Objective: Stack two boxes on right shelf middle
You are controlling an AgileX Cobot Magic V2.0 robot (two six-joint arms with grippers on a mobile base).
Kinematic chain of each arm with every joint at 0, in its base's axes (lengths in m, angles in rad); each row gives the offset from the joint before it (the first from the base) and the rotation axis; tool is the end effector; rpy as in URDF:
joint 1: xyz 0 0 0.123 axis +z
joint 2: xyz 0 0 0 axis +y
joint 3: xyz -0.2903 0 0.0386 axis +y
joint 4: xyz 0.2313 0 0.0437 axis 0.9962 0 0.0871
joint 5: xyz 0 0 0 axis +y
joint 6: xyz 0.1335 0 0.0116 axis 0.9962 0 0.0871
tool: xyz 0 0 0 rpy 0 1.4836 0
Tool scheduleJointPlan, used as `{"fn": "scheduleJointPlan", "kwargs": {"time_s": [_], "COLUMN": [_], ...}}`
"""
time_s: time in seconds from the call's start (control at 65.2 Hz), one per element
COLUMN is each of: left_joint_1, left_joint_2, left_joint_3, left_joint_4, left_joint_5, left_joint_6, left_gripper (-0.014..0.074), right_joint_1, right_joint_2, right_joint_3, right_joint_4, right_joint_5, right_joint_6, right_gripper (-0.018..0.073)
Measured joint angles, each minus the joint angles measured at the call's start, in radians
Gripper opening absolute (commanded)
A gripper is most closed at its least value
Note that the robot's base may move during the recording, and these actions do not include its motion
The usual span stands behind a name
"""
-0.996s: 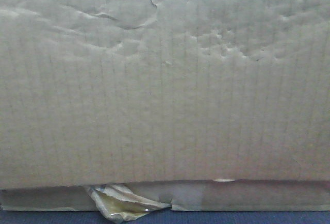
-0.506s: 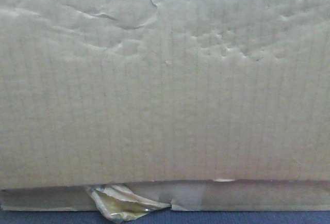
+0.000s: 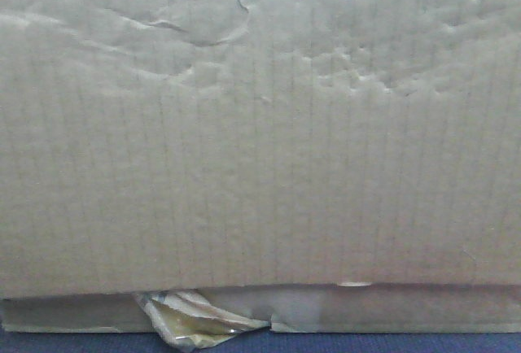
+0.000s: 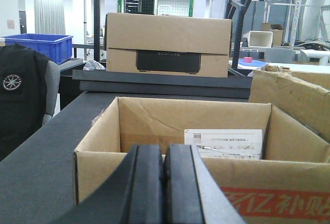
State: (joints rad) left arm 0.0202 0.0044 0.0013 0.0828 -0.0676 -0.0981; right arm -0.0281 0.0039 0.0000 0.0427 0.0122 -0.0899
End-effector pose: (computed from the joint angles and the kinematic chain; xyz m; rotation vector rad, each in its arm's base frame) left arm 0.0739 0.0008 0.2251 -0.0208 1.4218 -0.0001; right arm 0.0750 -0.0020 0.2150 -0.0147 1.4999 -0.0602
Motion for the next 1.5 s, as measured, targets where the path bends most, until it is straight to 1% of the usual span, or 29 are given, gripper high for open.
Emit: {"fn": "scheduleJointPlan", "kwargs": {"time_s": [0.153, 0.199, 0.245, 0.368, 0.398, 0.46, 0.567, 0.674, 0.828, 0.981, 1.073, 1.134, 1.257, 1.287, 1.349, 1.425, 1.502], "left_joint_1": [0.000, 0.000, 0.000, 0.000, 0.000, 0.000, 0.000, 0.000, 0.000, 0.000, 0.002, 0.002, 0.002, 0.002, 0.002, 0.002, 0.005], "left_joint_2": [0.000, 0.000, 0.000, -0.001, 0.002, 0.023, 0.118, 0.259, 0.417, 0.498, 0.546, 0.597, 0.733, 0.768, 0.851, 0.945, 1.016], "left_joint_3": [0.000, -0.011, -0.044, -0.204, -0.235, -0.333, -0.490, -0.606, -0.702, -0.742, -0.788, -0.831, -0.943, -0.976, -1.028, -1.084, -1.130], "left_joint_4": [0.000, 0.000, 0.013, 0.051, 0.053, 0.050, 0.040, 0.030, 0.026, 0.010, 0.006, 0.006, 0.006, 0.002, -0.022, -0.065, -0.090], "left_joint_5": [-0.002, 0.019, 0.068, 0.267, 0.298, 0.404, 0.589, 0.721, 0.757, 0.759, 0.769, 0.797, 0.907, 0.943, 0.992, 1.020, 1.036], "left_joint_6": [0.000, 0.000, 0.000, 0.000, 0.000, 0.000, 0.000, 0.000, 0.000, 0.000, -0.044, -0.078, -0.096, -0.091, -0.042, 0.037, 0.098], "left_gripper": [-0.0102, -0.0102, -0.0102, -0.0102, -0.0102, -0.0102, -0.0102, -0.0102, -0.0102, -0.0102, -0.0102, -0.0102, -0.0102, -0.0102, -0.0102, -0.0102, -0.0102], "right_joint_1": [0.000, 0.000, 0.000, 0.000, 0.000, 0.000, 0.000, 0.000, 0.000, 0.000, 0.000, 0.000, 0.000, 0.000, 0.000, 0.000, 0.000], "right_joint_2": [0.000, 0.000, 0.000, 0.000, 0.000, 0.000, 0.000, 0.000, 0.000, 0.000, 0.000, 0.000, 0.000, 0.000, 0.000, 0.000, 0.000], "right_joint_3": [0.000, 0.000, 0.000, 0.000, 0.000, 0.000, 0.000, 0.000, 0.000, 0.000, 0.000, 0.000, 0.000, 0.000, 0.000, 0.000, 0.000], "right_joint_4": [0.000, 0.000, 0.000, 0.000, 0.000, 0.000, 0.000, 0.000, 0.000, 0.000, 0.000, 0.000, 0.000, 0.000, 0.000, 0.000, 0.000], "right_joint_5": [0.000, 0.000, 0.000, 0.000, 0.000, 0.000, 0.000, 0.000, 0.000, 0.000, 0.000, 0.000, 0.000, 0.000, 0.000, 0.000, 0.000], "right_joint_6": [0.000, 0.000, 0.000, 0.000, 0.000, 0.000, 0.000, 0.000, 0.000, 0.000, 0.000, 0.000, 0.000, 0.000, 0.000, 0.000, 0.000], "right_gripper": [-0.0162, -0.0162, -0.0162, -0.0162, -0.0162, -0.0162, -0.0162, -0.0162, -0.0162, -0.0162, -0.0162, -0.0162, -0.0162, -0.0162, -0.0162, -0.0162, -0.0162]}}
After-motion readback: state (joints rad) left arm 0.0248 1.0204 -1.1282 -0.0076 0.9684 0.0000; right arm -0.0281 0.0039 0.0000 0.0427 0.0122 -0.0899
